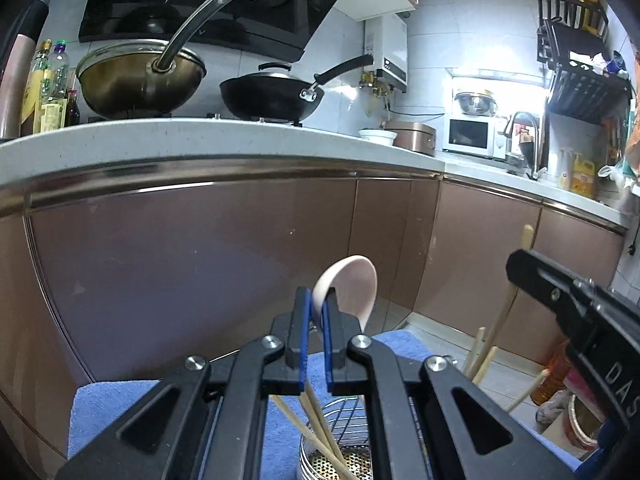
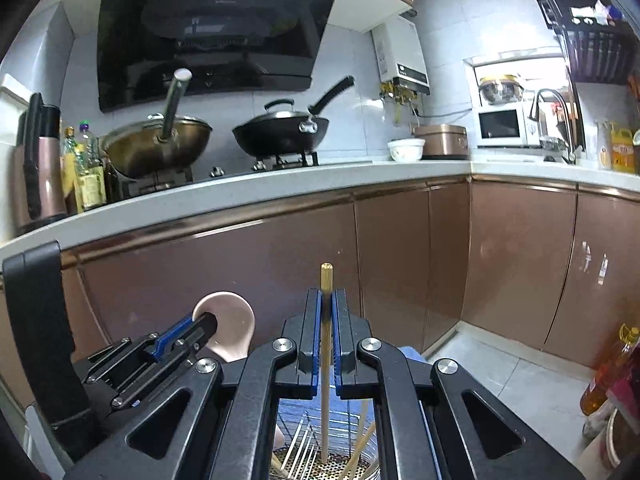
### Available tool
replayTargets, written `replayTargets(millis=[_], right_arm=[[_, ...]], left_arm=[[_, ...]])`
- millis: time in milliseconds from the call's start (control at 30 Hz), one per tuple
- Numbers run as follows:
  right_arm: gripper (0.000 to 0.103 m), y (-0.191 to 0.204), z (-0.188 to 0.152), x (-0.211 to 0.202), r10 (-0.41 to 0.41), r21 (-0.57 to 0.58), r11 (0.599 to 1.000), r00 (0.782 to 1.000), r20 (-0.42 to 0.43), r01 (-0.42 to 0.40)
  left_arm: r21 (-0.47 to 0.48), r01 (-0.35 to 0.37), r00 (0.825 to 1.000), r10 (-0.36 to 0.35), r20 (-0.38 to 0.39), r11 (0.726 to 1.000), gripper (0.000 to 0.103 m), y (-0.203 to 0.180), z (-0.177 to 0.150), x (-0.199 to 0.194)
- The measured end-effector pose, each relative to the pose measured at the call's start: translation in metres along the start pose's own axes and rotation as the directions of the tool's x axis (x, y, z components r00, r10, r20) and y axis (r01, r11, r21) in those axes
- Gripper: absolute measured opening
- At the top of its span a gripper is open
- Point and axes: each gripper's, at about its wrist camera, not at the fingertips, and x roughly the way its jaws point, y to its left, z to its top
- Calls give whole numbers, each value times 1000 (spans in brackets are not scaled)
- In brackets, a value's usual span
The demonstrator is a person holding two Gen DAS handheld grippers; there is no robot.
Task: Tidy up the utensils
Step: 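Open both tools to release the spoon and chopstick into the holder, then raise both tools away from the holder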
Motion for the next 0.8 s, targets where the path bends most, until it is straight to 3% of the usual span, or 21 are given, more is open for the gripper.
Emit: replayTargets(millis=[300, 367, 433, 633, 800], right_arm=[[7, -7, -32, 15, -15, 20, 1000, 998, -68, 17], [24, -6, -32, 12, -18, 18, 1000, 998, -68, 19], [33, -6, -31, 4, -20, 23, 1000, 998, -60, 21], [35, -6, -16, -30, -42, 34, 999, 999, -20, 42], [47, -9, -4, -67, -66, 61, 996, 998, 24, 64]], left_arm=[[-26, 25, 1000, -25, -9, 999, 9, 6, -28, 11], [-36, 44, 999, -45, -14, 998, 16, 8, -29, 8], [-47, 58, 998, -58, 1, 997, 26, 9, -25, 2], [-50, 56, 998, -53, 46, 997, 42, 16, -1, -35], [-43, 39, 998, -37, 49, 998, 51, 25, 19, -74]])
